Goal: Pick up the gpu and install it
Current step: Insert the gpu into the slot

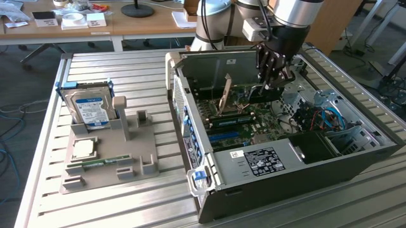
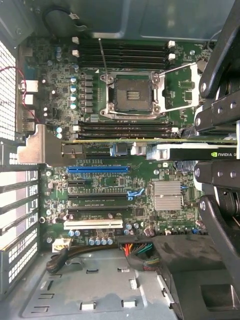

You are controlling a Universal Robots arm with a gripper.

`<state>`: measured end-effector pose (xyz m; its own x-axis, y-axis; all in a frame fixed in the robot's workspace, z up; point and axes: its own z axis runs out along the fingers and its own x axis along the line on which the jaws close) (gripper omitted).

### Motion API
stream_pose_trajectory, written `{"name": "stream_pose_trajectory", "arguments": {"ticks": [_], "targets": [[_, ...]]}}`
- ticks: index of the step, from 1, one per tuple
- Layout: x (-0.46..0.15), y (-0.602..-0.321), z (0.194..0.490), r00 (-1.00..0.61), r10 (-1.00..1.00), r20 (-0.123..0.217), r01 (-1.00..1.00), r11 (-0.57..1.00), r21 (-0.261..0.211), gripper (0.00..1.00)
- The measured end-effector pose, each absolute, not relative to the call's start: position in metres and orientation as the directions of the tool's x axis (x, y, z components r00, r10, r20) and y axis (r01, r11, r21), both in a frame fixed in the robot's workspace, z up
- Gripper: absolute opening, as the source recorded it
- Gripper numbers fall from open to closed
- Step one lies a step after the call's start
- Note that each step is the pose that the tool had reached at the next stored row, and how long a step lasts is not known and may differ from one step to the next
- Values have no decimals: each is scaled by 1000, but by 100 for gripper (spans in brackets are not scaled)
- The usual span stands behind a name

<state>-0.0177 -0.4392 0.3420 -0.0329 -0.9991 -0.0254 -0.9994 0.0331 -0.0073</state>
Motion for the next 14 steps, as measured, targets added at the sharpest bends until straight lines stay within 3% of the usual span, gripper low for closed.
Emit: {"name": "stream_pose_trajectory", "arguments": {"ticks": [14], "targets": [[-25,-439,342,-33,-999,-25,-999,33,-7,27]]}}
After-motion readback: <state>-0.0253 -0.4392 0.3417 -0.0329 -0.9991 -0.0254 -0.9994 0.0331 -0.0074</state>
